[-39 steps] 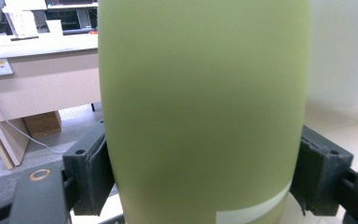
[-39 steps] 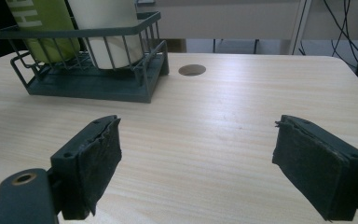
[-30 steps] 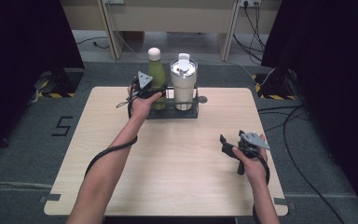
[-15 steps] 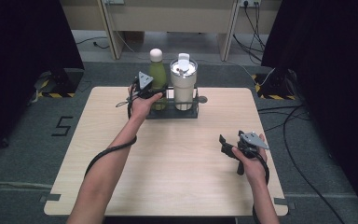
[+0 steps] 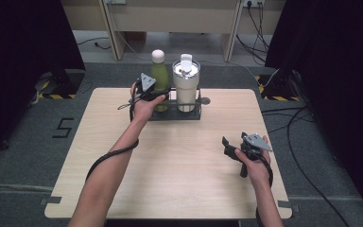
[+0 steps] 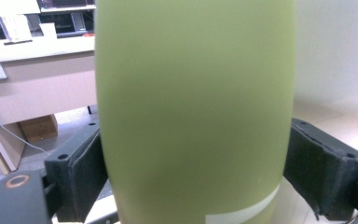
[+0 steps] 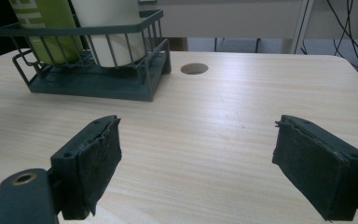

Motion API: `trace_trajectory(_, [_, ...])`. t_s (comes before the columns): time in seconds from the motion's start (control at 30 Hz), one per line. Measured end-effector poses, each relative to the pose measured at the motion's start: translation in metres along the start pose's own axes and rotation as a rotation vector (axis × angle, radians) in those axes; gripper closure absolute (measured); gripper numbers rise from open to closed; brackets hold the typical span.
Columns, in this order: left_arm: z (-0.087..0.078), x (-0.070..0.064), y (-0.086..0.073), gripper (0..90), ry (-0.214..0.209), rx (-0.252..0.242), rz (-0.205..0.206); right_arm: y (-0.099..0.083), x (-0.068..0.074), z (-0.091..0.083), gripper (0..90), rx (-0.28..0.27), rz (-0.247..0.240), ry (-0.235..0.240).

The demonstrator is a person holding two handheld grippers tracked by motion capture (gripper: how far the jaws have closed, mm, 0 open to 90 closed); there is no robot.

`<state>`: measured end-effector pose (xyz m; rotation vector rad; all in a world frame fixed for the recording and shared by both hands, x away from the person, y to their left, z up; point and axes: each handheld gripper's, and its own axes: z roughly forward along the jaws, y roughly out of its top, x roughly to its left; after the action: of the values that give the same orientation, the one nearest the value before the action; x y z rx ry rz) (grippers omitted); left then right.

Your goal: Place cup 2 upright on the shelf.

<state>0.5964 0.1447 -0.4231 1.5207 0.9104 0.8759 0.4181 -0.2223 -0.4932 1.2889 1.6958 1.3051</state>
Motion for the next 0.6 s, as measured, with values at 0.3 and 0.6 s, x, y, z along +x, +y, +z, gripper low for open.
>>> trace_trajectory(0.3, [-0.007,0.001,0.001,11.0,0.012,-0.006,0.009,0.0,0.0,0.0,14.7,0.002,0.0,0.001])
trace_trajectory(0.6, [-0.02,0.003,0.003,10.2,0.01,-0.005,0.027,-0.001,0.0,0.0,14.7,0.001,-0.004,-0.002])
